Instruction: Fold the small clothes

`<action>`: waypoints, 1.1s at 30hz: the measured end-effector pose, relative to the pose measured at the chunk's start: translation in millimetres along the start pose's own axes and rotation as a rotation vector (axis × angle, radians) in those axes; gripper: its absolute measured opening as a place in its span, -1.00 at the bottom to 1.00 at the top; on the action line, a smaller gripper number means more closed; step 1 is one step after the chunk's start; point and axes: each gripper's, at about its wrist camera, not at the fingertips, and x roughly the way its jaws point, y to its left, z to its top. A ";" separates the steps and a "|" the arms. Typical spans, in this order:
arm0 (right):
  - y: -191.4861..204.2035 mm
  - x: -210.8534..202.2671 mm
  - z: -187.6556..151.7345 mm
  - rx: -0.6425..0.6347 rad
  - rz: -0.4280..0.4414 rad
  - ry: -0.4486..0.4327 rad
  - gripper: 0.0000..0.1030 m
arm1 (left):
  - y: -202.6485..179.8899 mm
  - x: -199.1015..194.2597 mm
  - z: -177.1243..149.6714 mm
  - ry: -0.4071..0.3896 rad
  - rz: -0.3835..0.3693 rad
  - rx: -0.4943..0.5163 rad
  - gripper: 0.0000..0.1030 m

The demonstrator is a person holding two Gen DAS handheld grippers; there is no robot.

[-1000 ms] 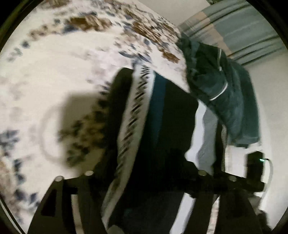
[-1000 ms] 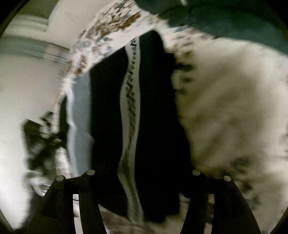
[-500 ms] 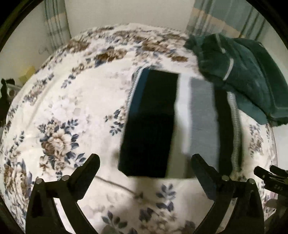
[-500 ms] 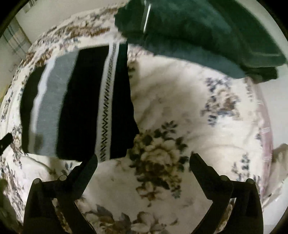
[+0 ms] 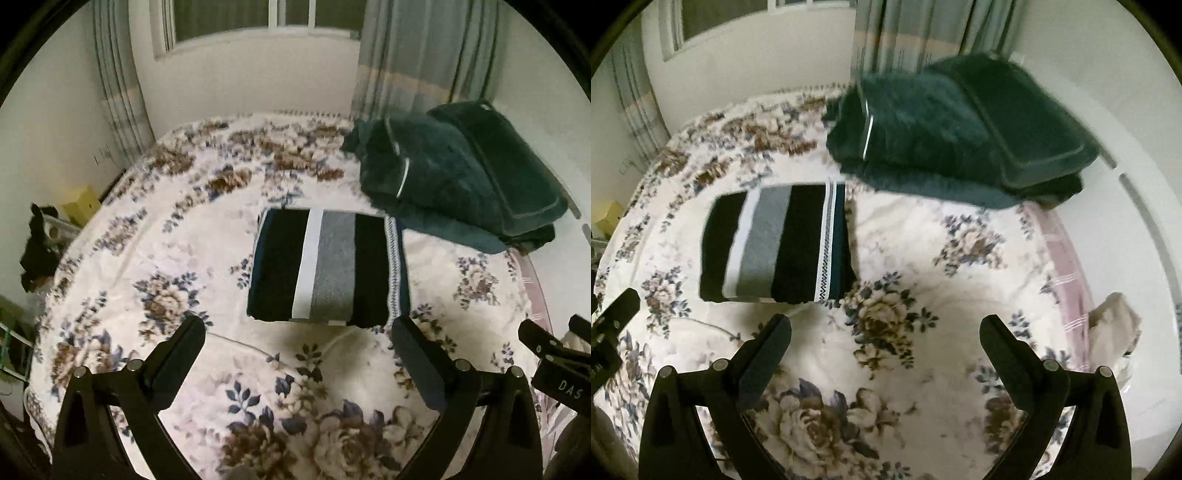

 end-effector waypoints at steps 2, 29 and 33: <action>-5.0 -39.6 -6.2 0.001 -0.001 -0.036 1.00 | -3.8 -28.1 -2.5 -0.027 0.005 0.004 1.00; -69.4 -381.0 -96.7 -0.022 0.087 -0.339 1.00 | -12.5 -289.2 -37.0 -0.240 0.036 -0.016 1.00; -73.2 -395.2 -99.6 -0.028 0.103 -0.352 1.00 | -13.4 -301.4 -43.5 -0.254 0.043 -0.020 1.00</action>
